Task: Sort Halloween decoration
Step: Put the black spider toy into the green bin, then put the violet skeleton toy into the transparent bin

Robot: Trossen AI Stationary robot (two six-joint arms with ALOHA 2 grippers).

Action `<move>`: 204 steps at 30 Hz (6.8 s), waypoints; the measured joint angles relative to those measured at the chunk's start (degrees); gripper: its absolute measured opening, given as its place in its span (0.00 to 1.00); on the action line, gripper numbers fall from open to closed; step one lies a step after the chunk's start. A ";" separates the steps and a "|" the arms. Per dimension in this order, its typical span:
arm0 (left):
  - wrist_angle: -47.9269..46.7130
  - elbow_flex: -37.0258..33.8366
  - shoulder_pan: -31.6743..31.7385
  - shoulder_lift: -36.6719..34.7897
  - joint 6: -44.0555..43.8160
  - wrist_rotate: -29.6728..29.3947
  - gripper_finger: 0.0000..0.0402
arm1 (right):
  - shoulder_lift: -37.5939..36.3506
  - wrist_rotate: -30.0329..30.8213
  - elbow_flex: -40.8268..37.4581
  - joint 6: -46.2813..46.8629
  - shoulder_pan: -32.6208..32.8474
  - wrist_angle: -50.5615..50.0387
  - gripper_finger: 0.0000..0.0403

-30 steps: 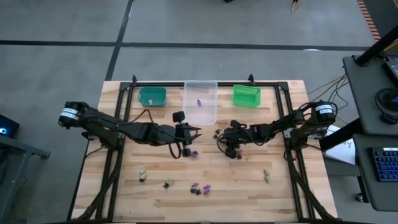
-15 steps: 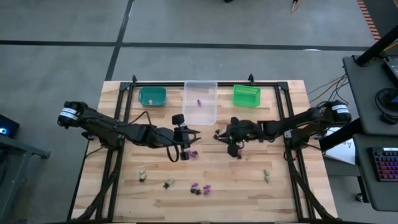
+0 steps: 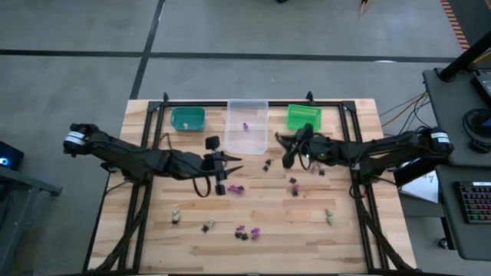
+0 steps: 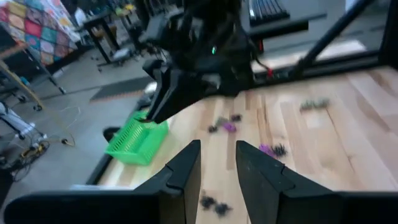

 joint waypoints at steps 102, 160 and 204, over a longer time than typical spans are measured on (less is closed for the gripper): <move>2.83 -28.93 17.40 6.18 -10.02 13.60 0.42 | -2.02 -23.51 0.04 1.38 -4.35 -9.95 0.32; 6.03 -16.94 17.68 0.94 -9.38 22.92 0.03 | -2.02 -23.66 0.02 0.31 -4.37 -9.90 0.33; -30.35 32.46 50.38 41.34 11.13 29.52 0.12 | -2.02 -23.66 0.02 0.43 -4.35 -10.32 0.33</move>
